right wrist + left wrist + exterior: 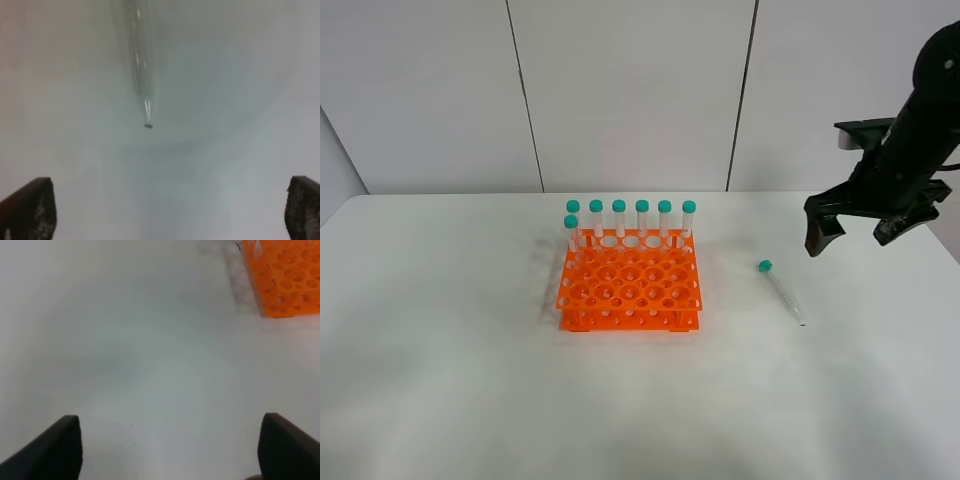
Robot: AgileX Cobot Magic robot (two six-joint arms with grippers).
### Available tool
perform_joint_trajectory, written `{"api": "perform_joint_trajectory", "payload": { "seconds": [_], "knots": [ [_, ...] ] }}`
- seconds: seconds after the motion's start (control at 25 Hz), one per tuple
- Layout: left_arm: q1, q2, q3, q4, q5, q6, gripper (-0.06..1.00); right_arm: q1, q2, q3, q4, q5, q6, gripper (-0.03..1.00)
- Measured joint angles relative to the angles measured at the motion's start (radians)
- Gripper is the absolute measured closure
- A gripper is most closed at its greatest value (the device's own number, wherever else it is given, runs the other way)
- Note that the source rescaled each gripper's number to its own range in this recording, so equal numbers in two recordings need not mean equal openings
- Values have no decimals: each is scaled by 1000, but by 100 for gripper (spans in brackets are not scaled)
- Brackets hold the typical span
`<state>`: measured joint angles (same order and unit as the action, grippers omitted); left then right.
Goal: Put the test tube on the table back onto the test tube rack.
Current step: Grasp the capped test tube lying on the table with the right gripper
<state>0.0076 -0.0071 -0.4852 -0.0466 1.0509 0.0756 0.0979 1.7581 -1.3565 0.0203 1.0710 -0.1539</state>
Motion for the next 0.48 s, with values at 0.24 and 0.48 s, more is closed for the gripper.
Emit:
{"api": "perform_joint_trajectory", "payload": {
  "seconds": [0.24,0.48],
  "knots": [
    [0,0,0,0,0,0,-6,28,61,-20,3,-12,-5,-3],
    [0,0,0,0,0,0,-6,-22,65,-20,0,-36,-2,-3]
  ]
}}
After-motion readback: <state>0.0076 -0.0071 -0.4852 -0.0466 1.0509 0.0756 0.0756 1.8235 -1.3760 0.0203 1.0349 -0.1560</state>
